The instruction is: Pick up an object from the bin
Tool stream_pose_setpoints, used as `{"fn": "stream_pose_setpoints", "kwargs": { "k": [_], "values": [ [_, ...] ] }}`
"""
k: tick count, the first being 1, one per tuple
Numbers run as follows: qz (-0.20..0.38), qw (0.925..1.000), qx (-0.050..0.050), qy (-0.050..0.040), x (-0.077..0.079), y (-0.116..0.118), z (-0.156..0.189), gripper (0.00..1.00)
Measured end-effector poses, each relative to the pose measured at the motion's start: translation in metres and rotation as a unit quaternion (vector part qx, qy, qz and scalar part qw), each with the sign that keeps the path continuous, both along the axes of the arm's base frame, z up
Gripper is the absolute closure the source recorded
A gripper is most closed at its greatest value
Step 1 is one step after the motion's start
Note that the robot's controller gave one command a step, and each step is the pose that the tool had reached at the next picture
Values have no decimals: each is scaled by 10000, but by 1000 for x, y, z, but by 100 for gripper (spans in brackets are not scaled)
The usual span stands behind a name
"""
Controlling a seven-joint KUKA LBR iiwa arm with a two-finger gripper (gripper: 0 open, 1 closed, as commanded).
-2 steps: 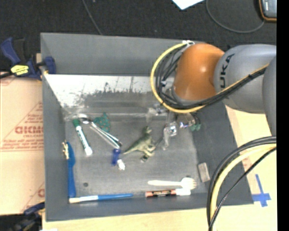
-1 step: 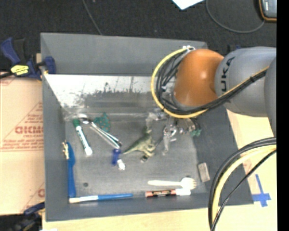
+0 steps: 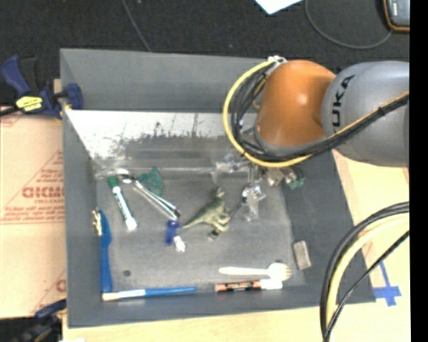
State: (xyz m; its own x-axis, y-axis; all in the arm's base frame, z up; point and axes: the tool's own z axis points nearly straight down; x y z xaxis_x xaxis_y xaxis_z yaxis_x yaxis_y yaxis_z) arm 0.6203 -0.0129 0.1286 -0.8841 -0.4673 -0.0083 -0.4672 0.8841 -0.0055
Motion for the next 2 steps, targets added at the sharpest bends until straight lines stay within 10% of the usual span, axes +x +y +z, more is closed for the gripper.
{"fn": "stream_pose_setpoints", "kwargs": {
  "k": [1, 2],
  "values": [
    [-888, 9961, 18, 10, -20, -9, -28, 0],
    [-139, 9999, -1, -23, -16, 15, -44, 0]
  ]
}}
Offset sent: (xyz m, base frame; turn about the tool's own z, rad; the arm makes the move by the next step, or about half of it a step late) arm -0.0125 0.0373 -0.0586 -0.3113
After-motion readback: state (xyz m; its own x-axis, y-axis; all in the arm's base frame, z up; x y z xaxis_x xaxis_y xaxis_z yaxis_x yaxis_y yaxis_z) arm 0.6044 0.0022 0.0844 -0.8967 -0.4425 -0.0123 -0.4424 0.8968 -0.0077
